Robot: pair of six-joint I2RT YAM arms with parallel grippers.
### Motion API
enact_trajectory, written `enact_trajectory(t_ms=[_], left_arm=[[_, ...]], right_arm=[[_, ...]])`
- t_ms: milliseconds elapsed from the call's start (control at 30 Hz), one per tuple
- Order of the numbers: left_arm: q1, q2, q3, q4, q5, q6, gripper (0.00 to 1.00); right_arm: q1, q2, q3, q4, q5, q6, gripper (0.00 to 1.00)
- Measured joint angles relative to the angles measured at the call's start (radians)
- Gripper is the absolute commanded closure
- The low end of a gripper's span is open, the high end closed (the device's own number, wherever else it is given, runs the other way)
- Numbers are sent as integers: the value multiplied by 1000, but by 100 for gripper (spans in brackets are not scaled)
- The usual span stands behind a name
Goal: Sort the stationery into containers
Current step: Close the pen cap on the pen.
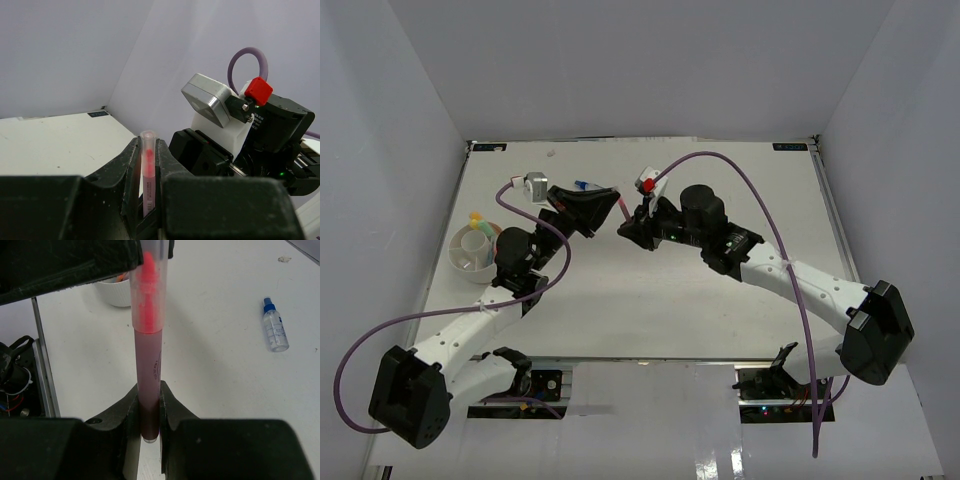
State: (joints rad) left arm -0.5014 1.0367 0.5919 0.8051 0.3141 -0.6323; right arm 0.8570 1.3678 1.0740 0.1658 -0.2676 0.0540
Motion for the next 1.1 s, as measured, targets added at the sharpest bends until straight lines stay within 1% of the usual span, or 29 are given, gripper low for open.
enact_trajectory(t_ms=[533, 800, 1100], left_arm=[[-31, 16, 18, 11, -52, 25, 100], [-37, 21, 16, 20, -84, 18, 100], [-53, 66, 33, 10, -137, 32, 100]], right_arm=[[-31, 0, 26, -4, -45, 9, 92], [-47, 0, 60, -55, -72, 7, 92], [-66, 32, 77, -61, -84, 19, 92]])
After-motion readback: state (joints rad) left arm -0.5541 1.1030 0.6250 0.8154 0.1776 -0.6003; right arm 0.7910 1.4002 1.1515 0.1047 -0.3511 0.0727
